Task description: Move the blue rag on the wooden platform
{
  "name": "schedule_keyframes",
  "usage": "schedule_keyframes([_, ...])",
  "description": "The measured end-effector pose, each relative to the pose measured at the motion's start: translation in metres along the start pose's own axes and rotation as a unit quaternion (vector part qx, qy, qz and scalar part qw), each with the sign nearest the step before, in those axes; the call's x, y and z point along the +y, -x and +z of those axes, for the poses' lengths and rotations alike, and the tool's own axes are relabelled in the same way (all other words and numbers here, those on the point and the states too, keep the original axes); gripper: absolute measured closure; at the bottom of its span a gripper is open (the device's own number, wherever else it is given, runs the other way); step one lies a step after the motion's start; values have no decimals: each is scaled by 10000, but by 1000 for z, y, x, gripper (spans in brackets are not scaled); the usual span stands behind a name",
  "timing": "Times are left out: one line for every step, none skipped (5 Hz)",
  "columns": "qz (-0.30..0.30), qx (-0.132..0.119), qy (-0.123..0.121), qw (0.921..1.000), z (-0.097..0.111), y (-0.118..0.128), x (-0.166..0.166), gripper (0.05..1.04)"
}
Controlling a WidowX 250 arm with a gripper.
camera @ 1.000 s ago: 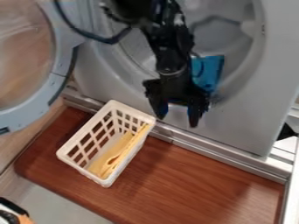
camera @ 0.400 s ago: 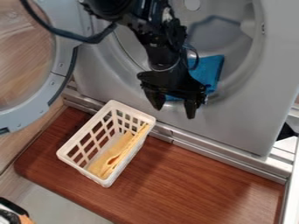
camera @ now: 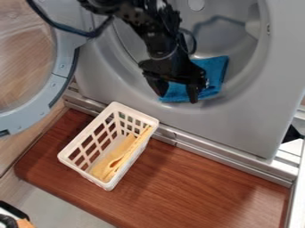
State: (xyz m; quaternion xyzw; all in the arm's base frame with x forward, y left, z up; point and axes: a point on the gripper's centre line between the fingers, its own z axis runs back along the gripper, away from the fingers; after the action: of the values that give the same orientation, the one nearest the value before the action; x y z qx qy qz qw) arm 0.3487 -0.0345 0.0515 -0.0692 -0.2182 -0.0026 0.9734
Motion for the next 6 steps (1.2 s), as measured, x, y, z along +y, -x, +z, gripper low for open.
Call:
schedule_keyframes([55, -3, 23, 10000, -6, -14, 6, 84])
schedule_keyframes([45, 293, 71, 9995, -23, -16, 10, 84])
schedule_keyframes([74, 538, 137, 9984, -30, -19, 11, 125])
schedule_keyframes([53, 734, 148, 9972, -34, -18, 14, 390])
schedule_keyframes([-60, 852, 152, 9962, -33, -13, 13, 678])
schedule_keyframes([-299, 912, 123, 9953, -26, -7, 13, 901])
